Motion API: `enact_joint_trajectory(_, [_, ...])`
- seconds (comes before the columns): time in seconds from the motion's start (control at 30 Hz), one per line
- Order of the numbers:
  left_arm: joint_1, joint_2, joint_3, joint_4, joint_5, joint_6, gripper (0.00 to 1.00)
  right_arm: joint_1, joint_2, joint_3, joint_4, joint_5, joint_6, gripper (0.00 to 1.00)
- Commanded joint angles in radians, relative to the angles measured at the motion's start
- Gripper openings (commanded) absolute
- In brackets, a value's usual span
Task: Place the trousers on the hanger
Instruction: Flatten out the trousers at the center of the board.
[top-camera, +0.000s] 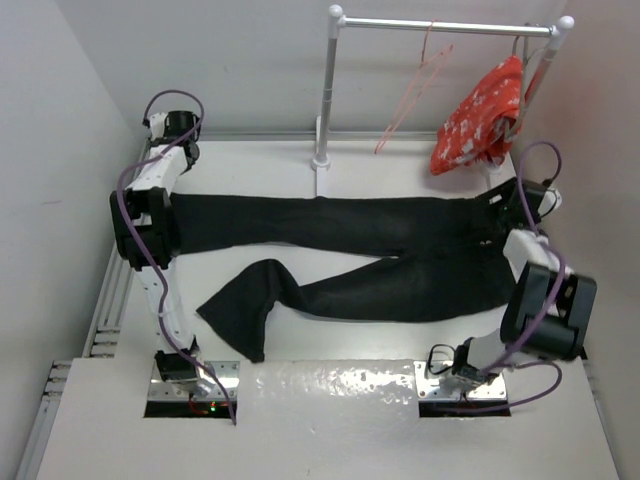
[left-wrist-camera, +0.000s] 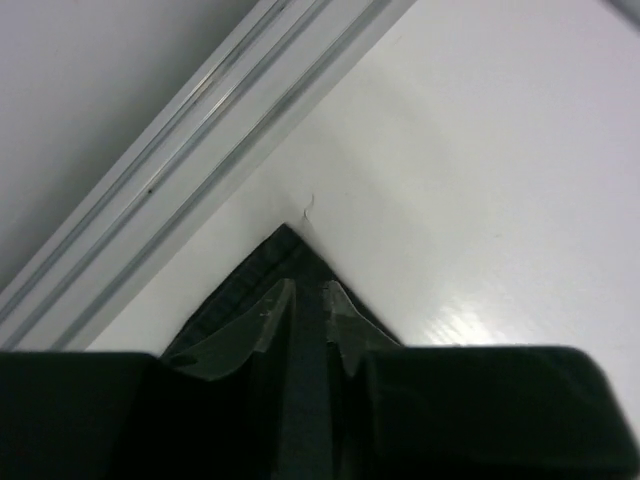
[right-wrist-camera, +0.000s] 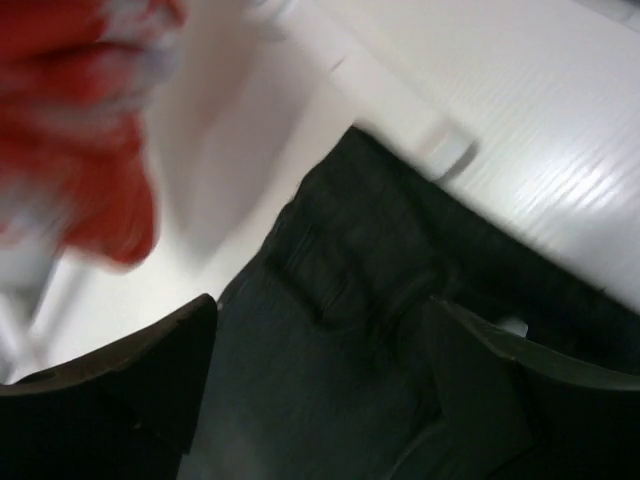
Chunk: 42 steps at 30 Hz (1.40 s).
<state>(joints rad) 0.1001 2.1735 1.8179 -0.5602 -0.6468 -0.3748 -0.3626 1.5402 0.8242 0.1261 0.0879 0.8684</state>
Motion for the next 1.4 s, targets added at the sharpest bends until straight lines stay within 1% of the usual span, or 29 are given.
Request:
enact_joint_trajectory(0.0, [-0.003, -0.023, 0.066, 0.014, 0.059, -0.001, 0.18, 0.075, -0.176, -0.109, 0.066, -0.103, 0.032, 0.76])
enact_joint_trajectory(0.07, [-0.014, -0.09, 0.022, 0.055, 0.094, -0.019, 0.26, 0.141, -0.238, -0.157, 0.061, -0.134, 0.017, 0.62])
enact_joint_trajectory(0.1, [-0.028, -0.119, -0.009, 0.071, 0.101, -0.024, 0.36, 0.222, -0.279, -0.196, 0.061, -0.163, 0.0, 0.38])
enact_joint_trajectory(0.17, [-0.045, -0.222, -0.098, 0.094, 0.14, -0.045, 0.37, 0.305, -0.305, -0.229, 0.047, -0.194, -0.008, 0.17])
enact_joint_trajectory(0.2, [-0.084, -0.263, -0.186, 0.111, 0.147, -0.044, 0.34, 0.397, -0.324, -0.264, 0.049, -0.217, -0.031, 0.09])
enact_joint_trajectory(0.27, [-0.147, -0.404, -0.276, 0.117, 0.171, -0.061, 0.15, 0.471, -0.336, -0.284, 0.002, -0.215, -0.067, 0.06])
enact_joint_trajectory(0.3, [-0.218, -0.453, -0.322, 0.118, 0.2, -0.062, 0.04, 0.513, -0.344, -0.307, -0.015, -0.212, -0.087, 0.03])
enact_joint_trajectory(0.33, [-0.259, -0.504, -0.407, 0.114, 0.238, -0.07, 0.0, 0.519, -0.365, -0.322, -0.032, -0.249, -0.092, 0.0])
enact_joint_trajectory(0.37, [-0.302, -0.611, -0.452, 0.112, 0.251, -0.069, 0.0, 0.521, -0.382, -0.342, -0.04, -0.27, -0.1, 0.0])
enact_joint_trajectory(0.4, [-0.398, -0.665, -0.497, 0.112, 0.256, -0.064, 0.0, 0.525, -0.402, -0.373, -0.052, -0.283, -0.12, 0.0])
enact_joint_trajectory(0.43, [-0.455, -0.722, -0.576, 0.102, 0.243, -0.073, 0.0, 0.524, -0.457, -0.384, -0.095, -0.292, -0.13, 0.0])
enact_joint_trajectory(0.47, [-0.546, -0.83, -0.616, 0.076, 0.239, -0.084, 0.0, 0.524, -0.488, -0.395, -0.117, -0.309, -0.146, 0.0])
enact_joint_trajectory(0.57, [-0.64, -1.038, -0.811, 0.037, 0.298, -0.185, 0.0, 0.525, -0.594, -0.434, -0.18, -0.309, -0.189, 0.0])
enact_joint_trajectory(0.6, [-0.645, -1.082, -0.907, 0.03, 0.302, -0.212, 0.04, 0.525, -0.607, -0.438, -0.187, -0.313, -0.196, 0.0])
enact_joint_trajectory(0.63, [-0.645, -1.16, -0.951, 0.001, 0.279, -0.26, 0.09, 0.527, -0.615, -0.442, -0.186, -0.321, -0.201, 0.0])
enact_joint_trajectory(0.67, [-0.645, -1.188, -0.983, -0.024, 0.262, -0.277, 0.19, 0.527, -0.611, -0.441, -0.193, -0.341, -0.207, 0.0])
enact_joint_trajectory(0.7, [-0.643, -1.204, -1.006, -0.053, 0.25, -0.295, 0.23, 0.528, -0.606, -0.438, -0.2, -0.359, -0.209, 0.0])
enact_joint_trajectory(0.77, [-0.643, -1.201, -1.028, -0.159, 0.223, -0.37, 0.28, 0.528, -0.611, -0.448, -0.174, -0.387, -0.201, 0.01])
enact_joint_trajectory(0.87, [-0.636, -1.167, -1.051, -0.242, 0.24, -0.51, 0.28, 0.528, -0.64, -0.451, -0.18, -0.372, -0.206, 0.01])
enact_joint_trajectory(0.9, [-0.623, -1.164, -1.059, -0.251, 0.233, -0.51, 0.29, 0.528, -0.647, -0.454, -0.183, -0.37, -0.207, 0.01])
enact_joint_trajectory(0.97, [-0.522, -1.166, -1.086, -0.225, 0.234, -0.507, 0.34, 0.528, -0.66, -0.464, -0.181, -0.37, -0.207, 0.01])
enact_joint_trajectory(1.0, [-0.46, -1.164, -1.126, -0.205, 0.265, -0.451, 0.34, 0.528, -0.667, -0.465, -0.181, -0.373, -0.209, 0.02])
enact_joint_trajectory(1.03, [-0.383, -1.157, -1.152, -0.157, 0.354, -0.422, 0.34, 0.528, -0.669, -0.467, -0.183, -0.375, -0.209, 0.02])
enact_joint_trajectory(1.07, [-0.264, -1.149, -1.173, -0.133, 0.396, -0.396, 0.34, 0.53, -0.669, -0.468, -0.181, -0.378, -0.207, 0.02])
enact_joint_trajectory(1.2, [-0.212, -1.063, -1.149, -0.164, 0.386, -0.397, 0.36, 0.53, -0.669, -0.47, -0.178, -0.393, -0.207, 0.02])
enact_joint_trajectory(1.23, [-0.18, -1.048, -1.155, -0.174, 0.383, -0.401, 0.39, 0.53, -0.669, -0.471, -0.18, -0.395, -0.207, 0.02])
enact_joint_trajectory(1.3, [-0.168, -1.028, -1.178, -0.178, 0.386, -0.426, 0.52, 0.53, -0.67, -0.465, -0.189, -0.398, -0.212, 0.02])
enact_joint_trajectory(1.33, [-0.131, -0.996, -1.21, -0.159, 0.463, -0.423, 0.53, 0.531, -0.68, -0.464, -0.194, -0.398, -0.213, 0.02])
enact_joint_trajectory(1.37, [-0.116, -0.974, -1.221, -0.149, 0.493, -0.417, 0.54, 0.53, -0.684, -0.464, -0.194, -0.396, -0.213, 0.02])
